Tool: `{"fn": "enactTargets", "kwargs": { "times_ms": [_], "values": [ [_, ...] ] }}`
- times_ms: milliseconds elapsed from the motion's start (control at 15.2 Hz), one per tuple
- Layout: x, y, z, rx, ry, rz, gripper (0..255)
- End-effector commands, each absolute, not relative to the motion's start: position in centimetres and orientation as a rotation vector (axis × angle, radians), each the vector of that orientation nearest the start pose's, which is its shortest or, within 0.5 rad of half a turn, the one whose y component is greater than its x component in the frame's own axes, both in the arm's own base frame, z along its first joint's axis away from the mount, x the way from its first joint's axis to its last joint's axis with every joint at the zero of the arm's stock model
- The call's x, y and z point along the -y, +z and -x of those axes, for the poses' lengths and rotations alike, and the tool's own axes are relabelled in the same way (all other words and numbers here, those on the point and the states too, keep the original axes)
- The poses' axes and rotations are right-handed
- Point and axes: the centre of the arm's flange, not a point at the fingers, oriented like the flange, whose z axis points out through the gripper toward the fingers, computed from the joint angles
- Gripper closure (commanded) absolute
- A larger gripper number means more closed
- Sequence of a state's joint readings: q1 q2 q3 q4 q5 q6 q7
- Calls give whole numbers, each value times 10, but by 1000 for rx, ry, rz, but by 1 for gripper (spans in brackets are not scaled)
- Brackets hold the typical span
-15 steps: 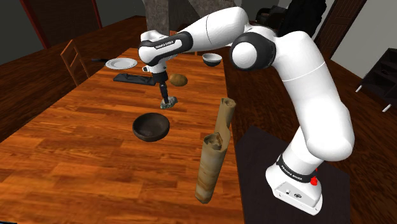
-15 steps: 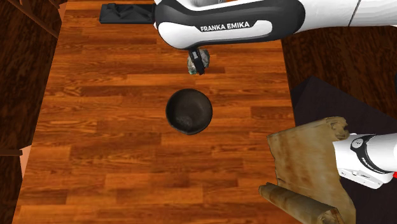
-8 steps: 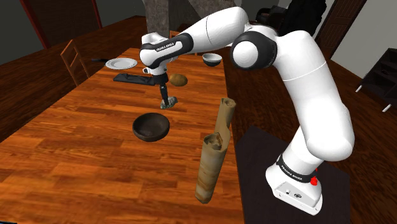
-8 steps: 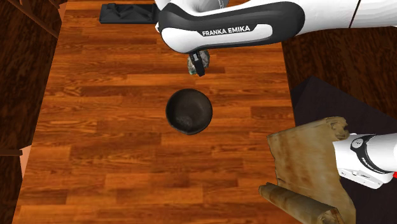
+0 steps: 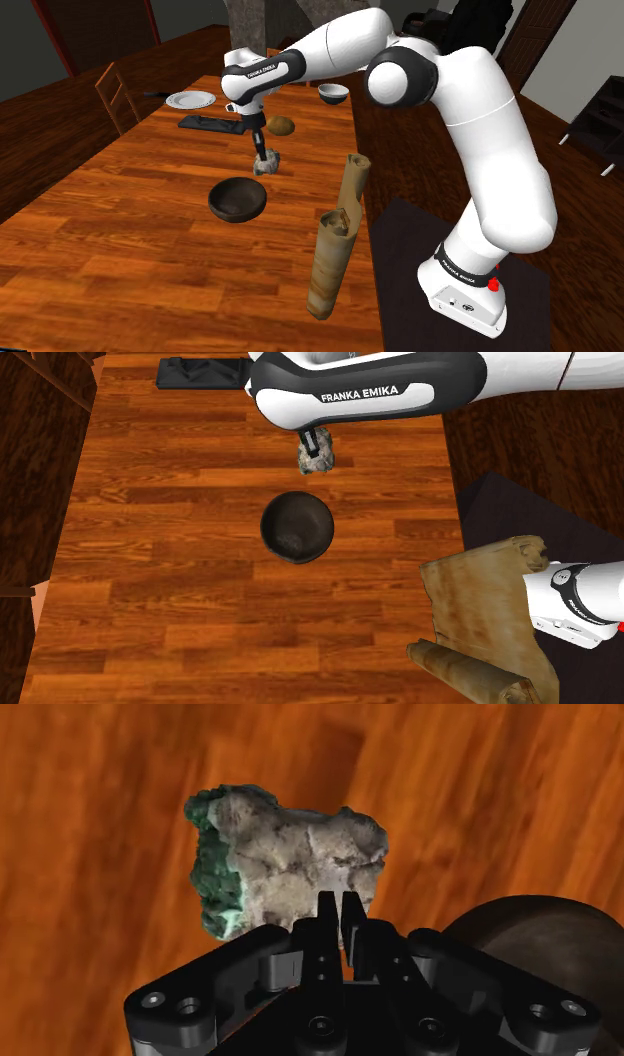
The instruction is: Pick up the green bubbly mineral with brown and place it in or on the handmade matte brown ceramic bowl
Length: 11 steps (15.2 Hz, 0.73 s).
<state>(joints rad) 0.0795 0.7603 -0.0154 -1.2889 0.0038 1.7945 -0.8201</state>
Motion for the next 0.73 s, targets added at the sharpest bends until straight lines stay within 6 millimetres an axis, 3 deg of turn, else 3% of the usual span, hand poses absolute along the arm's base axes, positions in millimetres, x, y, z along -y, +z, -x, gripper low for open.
{"fn": "enactTargets", "kwargs": {
  "times_ms": [0, 198, 264, 330, 528, 594, 660],
  "values": [
    [-57, 256, -707, 1298, 403, 2713, 255],
    [-57, 257, -711, 1297, 402, 2714, 255],
    [-52, 274, -714, 1296, 374, 2734, 255],
    [-52, 274, -714, 1296, 374, 2734, 0],
    [-140, 236, -727, 1870, 759, 2664, 0],
    [-155, 227, -726, 1977, 835, 2631, 0],
    [-152, 222, -724, 1977, 835, 2631, 0]
  ]
}}
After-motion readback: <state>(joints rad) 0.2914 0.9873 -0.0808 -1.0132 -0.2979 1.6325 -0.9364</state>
